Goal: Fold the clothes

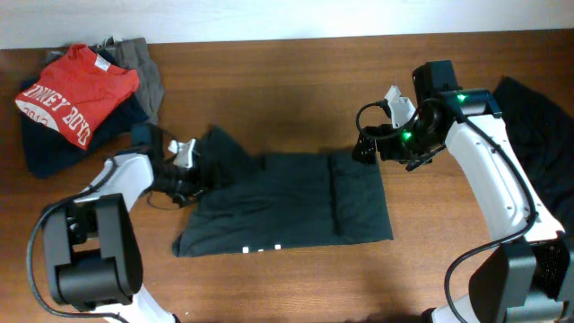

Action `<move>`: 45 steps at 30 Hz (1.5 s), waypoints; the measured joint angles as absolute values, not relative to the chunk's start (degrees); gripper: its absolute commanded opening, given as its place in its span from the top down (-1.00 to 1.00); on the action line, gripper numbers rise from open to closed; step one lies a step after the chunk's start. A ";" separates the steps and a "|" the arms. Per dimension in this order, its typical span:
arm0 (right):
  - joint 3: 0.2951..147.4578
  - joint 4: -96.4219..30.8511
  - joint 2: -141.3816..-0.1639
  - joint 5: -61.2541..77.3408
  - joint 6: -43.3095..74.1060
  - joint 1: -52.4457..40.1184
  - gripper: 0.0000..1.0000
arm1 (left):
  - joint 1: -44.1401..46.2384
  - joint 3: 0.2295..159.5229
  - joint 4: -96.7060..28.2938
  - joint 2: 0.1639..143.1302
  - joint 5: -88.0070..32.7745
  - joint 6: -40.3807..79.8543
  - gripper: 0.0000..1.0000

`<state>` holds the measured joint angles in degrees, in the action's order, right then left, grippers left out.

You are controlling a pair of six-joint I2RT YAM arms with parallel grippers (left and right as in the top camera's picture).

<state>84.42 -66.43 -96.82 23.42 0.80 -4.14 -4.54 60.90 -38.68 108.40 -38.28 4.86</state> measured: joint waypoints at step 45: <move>83.59 -64.20 -99.50 20.78 -0.51 -4.14 -0.98 | 11.40 96.71 -82.56 114.76 -1.02 17.08 0.98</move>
<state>83.59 -64.20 -99.50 20.78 -0.51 -4.14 11.40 96.71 -82.56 114.76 -1.02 17.08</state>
